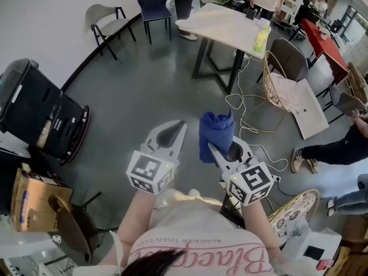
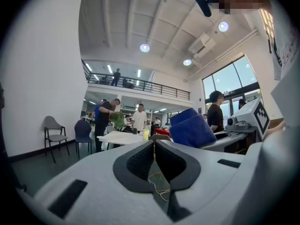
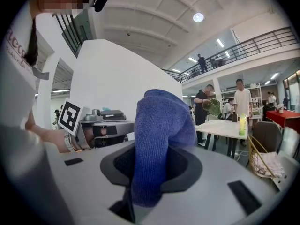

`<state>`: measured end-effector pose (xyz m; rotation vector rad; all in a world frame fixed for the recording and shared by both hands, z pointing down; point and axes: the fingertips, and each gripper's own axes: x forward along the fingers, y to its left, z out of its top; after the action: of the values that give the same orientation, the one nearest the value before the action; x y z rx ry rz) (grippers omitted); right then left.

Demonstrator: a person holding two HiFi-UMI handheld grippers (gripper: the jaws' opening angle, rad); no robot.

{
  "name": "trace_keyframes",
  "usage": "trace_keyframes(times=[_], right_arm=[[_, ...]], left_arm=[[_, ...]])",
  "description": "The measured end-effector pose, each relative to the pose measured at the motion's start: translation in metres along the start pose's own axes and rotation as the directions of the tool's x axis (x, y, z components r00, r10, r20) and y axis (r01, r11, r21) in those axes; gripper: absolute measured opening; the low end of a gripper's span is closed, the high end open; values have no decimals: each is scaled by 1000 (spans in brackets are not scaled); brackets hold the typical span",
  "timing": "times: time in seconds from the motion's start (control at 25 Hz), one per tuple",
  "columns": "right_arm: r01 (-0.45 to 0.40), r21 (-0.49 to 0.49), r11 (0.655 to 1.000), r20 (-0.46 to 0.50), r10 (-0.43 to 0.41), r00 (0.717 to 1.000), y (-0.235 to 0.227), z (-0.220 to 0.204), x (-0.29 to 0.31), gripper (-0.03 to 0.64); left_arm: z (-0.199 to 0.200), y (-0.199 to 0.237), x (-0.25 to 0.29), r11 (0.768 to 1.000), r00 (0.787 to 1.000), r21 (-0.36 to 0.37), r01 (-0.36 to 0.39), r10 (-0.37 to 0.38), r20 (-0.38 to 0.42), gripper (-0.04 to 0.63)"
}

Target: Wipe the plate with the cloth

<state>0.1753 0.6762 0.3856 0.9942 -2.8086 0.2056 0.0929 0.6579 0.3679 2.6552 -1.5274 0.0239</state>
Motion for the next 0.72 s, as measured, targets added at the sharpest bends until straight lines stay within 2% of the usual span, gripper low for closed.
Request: trace_keyframes(times=[0.32,0.72], right_arm=[[-38,29,999,5,38,999,-33,-3,14,109],[-39,25,999,-8,40,999,-94,16,93,109]], left_arm=[[-7,12,27,999,999,-13,-40,39,-21,6],[1,92,101,998,998,-27,-55,55,-15,6]])
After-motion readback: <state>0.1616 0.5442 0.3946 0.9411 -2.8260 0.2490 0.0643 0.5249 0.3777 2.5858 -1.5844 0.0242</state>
